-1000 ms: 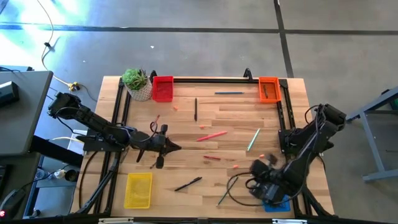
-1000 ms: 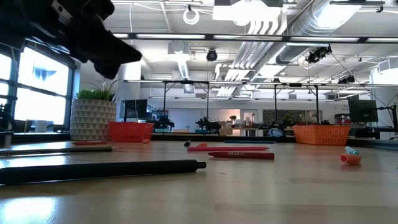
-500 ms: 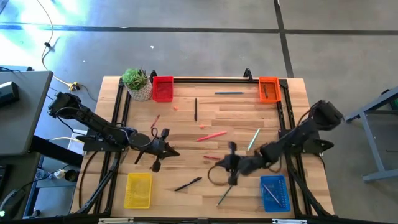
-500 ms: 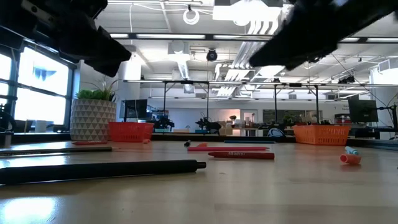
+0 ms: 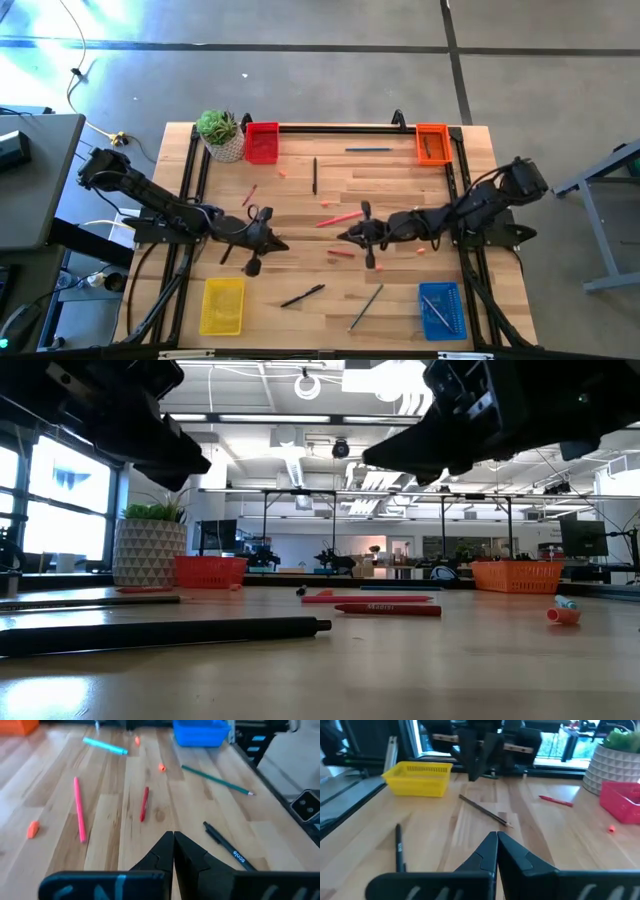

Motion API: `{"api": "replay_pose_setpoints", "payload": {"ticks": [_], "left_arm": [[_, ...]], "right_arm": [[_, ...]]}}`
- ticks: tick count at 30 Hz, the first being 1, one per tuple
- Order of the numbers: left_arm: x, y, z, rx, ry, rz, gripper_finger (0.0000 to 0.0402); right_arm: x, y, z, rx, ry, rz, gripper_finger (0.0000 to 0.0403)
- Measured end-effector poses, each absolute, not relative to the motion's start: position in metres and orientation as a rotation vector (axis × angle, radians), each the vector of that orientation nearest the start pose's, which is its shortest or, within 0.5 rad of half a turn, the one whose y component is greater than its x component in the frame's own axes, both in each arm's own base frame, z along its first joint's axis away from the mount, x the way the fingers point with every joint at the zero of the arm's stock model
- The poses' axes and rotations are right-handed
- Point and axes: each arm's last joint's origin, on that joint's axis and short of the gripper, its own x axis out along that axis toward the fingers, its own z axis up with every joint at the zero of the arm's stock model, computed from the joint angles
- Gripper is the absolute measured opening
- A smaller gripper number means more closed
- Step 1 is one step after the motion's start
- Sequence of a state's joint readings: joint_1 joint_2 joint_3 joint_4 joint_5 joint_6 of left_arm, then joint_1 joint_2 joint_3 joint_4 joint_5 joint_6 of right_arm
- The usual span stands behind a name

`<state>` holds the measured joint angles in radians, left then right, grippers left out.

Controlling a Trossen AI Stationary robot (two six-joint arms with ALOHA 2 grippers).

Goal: Sort crayons/erasers/pens/pencils in bins
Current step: Put the black pencil into the red bin

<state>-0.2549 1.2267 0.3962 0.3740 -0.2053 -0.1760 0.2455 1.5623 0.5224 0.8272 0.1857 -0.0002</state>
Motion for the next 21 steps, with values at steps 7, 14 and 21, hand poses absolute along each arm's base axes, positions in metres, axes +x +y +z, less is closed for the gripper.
{"api": "replay_pose_setpoints", "payload": {"ticks": [7,14,21], "left_arm": [[0.229,-0.065,0.193,-0.06,0.607,0.085,0.0],[0.223,-0.065,0.201,-0.191,0.864,0.255,0.0013],[0.214,-0.063,0.194,-0.233,0.976,0.343,0.008]], "right_arm": [[0.287,0.063,0.172,-0.065,0.21,0.096,0.0],[0.285,0.063,0.165,-0.074,0.283,0.098,0.0],[0.284,0.064,0.161,-0.06,0.325,0.097,0.0]]}}
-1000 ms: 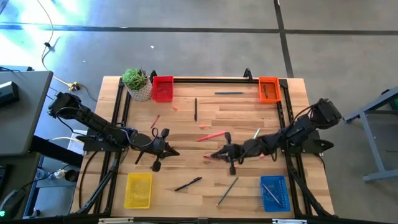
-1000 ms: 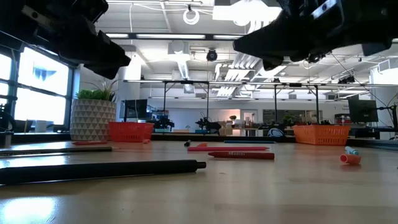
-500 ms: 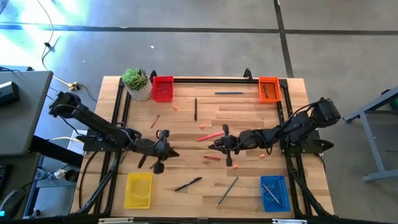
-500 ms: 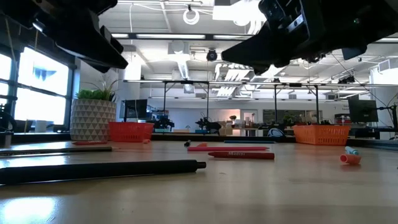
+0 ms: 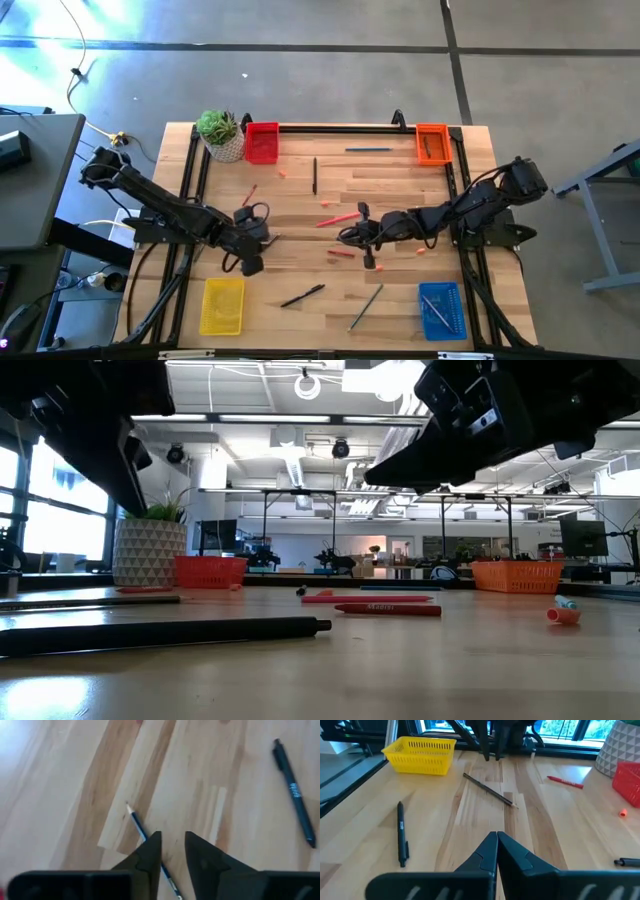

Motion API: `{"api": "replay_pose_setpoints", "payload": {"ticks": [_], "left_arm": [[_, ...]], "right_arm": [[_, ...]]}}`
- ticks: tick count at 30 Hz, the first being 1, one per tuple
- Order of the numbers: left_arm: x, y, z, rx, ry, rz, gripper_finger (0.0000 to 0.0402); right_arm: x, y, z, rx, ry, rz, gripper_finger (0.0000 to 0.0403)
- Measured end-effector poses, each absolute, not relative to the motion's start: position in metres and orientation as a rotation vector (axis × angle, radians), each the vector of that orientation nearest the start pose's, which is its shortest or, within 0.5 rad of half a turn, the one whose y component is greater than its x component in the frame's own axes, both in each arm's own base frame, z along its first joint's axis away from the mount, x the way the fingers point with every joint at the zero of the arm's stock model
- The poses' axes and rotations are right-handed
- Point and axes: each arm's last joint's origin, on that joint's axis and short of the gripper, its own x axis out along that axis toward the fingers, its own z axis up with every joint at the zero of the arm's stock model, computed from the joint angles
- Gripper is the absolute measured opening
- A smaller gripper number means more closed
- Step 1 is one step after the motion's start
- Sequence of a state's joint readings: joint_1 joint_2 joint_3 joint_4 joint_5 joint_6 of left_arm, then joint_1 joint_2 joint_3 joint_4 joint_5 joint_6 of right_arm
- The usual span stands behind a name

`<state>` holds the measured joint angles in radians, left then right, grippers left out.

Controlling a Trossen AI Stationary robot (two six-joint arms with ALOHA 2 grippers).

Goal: Sort crayons/erasers/pens/pencils in bins
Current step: Put the black pencil into the red bin

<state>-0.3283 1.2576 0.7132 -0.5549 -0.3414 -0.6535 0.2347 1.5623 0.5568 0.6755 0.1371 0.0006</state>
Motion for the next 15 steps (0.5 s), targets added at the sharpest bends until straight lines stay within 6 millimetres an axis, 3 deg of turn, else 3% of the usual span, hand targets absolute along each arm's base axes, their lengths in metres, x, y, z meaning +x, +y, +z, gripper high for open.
{"api": "replay_pose_setpoints", "payload": {"ticks": [7,15], "left_arm": [[0.222,-0.057,0.179,-0.186,1.046,0.376,0.0126],[0.24,-0.048,0.148,-0.163,1.132,0.399,0.0121]], "right_arm": [[0.282,0.073,0.162,-0.074,0.322,0.117,0.0],[0.281,0.076,0.162,-0.067,0.313,0.12,0.0]]}}
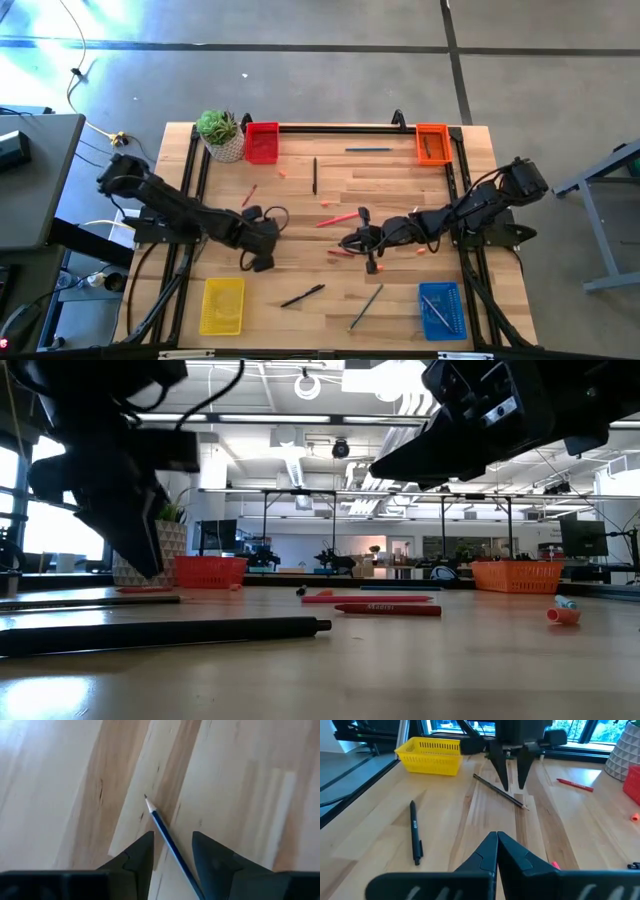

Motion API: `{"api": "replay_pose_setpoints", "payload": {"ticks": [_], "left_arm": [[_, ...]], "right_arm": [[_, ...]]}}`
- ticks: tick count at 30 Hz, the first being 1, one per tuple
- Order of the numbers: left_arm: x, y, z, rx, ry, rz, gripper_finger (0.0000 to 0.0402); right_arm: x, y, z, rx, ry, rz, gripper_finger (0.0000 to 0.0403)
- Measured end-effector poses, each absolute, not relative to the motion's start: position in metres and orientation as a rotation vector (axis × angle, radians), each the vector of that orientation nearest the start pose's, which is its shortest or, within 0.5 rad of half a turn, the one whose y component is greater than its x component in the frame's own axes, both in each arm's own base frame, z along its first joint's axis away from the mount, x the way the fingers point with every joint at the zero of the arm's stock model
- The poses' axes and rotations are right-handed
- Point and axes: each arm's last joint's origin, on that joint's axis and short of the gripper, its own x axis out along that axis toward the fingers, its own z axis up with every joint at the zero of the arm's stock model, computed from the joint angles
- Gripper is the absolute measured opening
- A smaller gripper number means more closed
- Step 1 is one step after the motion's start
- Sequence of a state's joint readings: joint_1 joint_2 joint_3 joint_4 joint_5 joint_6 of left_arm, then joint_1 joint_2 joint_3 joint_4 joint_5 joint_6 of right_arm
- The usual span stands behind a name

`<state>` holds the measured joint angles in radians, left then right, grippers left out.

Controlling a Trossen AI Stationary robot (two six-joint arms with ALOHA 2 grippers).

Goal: Sort crayons/erasers/pens/pencils in bins
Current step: Put the black pencil into the red bin

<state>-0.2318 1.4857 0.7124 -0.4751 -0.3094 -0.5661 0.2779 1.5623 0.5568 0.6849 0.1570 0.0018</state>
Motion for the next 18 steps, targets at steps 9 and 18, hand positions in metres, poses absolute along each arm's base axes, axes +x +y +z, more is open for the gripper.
{"api": "replay_pose_setpoints", "payload": {"ticks": [9,18], "left_arm": [[0.249,-0.035,0.13,-0.204,1.211,0.379,0.0088],[0.252,-0.029,0.125,-0.236,1.243,0.344,0.0039]], "right_arm": [[0.278,0.085,0.162,-0.053,0.313,0.127,0.0],[0.276,0.092,0.162,-0.068,0.311,0.126,0.0]]}}
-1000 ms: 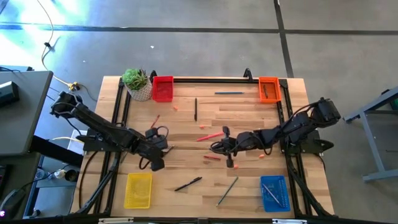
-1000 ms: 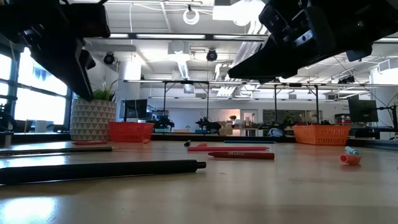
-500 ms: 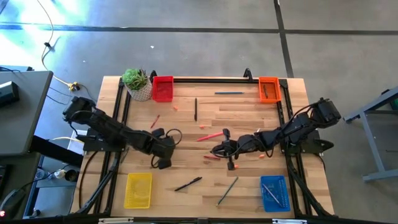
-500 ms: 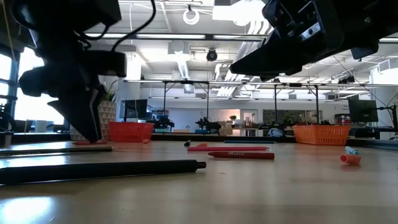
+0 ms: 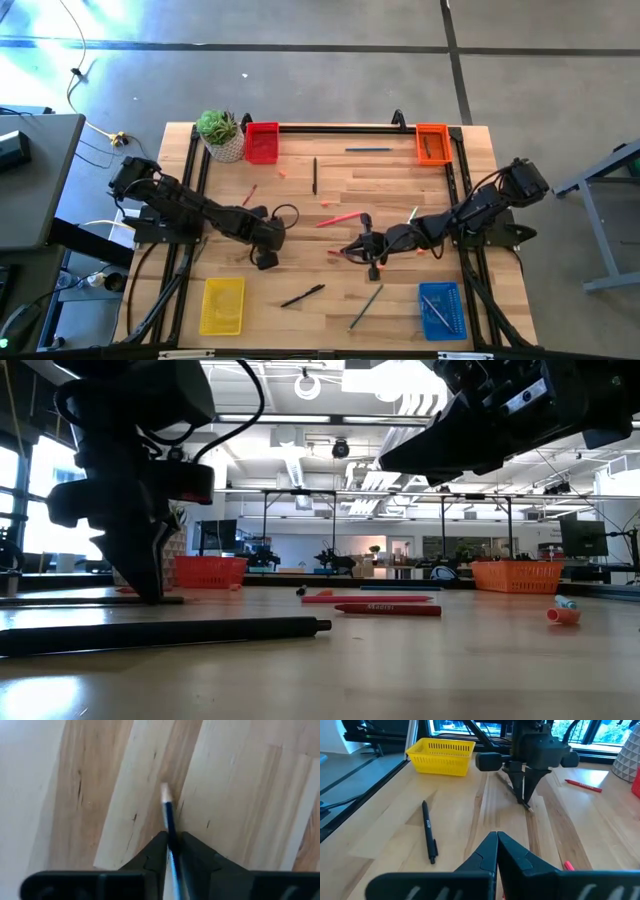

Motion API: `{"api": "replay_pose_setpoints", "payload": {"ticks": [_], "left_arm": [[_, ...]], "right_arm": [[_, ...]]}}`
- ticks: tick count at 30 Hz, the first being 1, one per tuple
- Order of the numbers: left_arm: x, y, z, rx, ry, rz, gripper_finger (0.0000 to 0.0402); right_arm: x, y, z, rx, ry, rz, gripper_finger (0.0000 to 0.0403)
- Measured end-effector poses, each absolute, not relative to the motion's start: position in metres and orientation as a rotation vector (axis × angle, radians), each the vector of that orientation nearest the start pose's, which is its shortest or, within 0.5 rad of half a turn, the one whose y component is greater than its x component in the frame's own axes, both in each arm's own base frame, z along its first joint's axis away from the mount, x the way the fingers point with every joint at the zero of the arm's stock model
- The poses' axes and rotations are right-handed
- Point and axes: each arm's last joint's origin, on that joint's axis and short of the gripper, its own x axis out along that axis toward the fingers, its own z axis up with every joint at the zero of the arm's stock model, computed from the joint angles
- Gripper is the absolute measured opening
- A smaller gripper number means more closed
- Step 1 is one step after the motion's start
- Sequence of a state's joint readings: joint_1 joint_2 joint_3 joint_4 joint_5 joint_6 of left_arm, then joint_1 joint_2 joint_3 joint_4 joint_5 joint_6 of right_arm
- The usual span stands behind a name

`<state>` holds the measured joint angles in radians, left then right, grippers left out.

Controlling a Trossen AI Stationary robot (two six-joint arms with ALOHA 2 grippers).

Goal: Sort crayons/erasers/pens/pencils in bins
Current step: Put the black pencil into the red bin

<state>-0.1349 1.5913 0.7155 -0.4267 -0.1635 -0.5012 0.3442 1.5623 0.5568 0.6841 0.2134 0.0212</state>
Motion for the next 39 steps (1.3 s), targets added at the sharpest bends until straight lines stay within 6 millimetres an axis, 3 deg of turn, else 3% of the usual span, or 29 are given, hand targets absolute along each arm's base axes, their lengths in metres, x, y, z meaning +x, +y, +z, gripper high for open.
{"api": "replay_pose_setpoints", "payload": {"ticks": [5,11,27,33,39], "left_arm": [[0.252,-0.03,0.125,-0.228,1.242,0.328,0.0008],[0.257,-0.03,0.13,-0.218,1.24,0.341,0.0005],[0.281,-0.027,0.17,-0.15,1.06,0.45,0.0005],[0.281,-0.002,0.203,-0.165,0.912,0.6,0.0005],[0.276,0.047,0.235,-0.174,0.755,0.809,0.0005]], "right_arm": [[0.276,0.092,0.162,-0.089,0.31,0.128,0.0],[0.276,0.092,0.162,-0.115,0.309,0.132,0.0],[0.275,0.095,0.162,-0.042,0.312,0.129,0.0],[0.273,0.102,0.164,-0.043,0.293,0.156,0.0],[0.272,0.105,0.164,-0.046,0.289,0.166,0.0]]}}
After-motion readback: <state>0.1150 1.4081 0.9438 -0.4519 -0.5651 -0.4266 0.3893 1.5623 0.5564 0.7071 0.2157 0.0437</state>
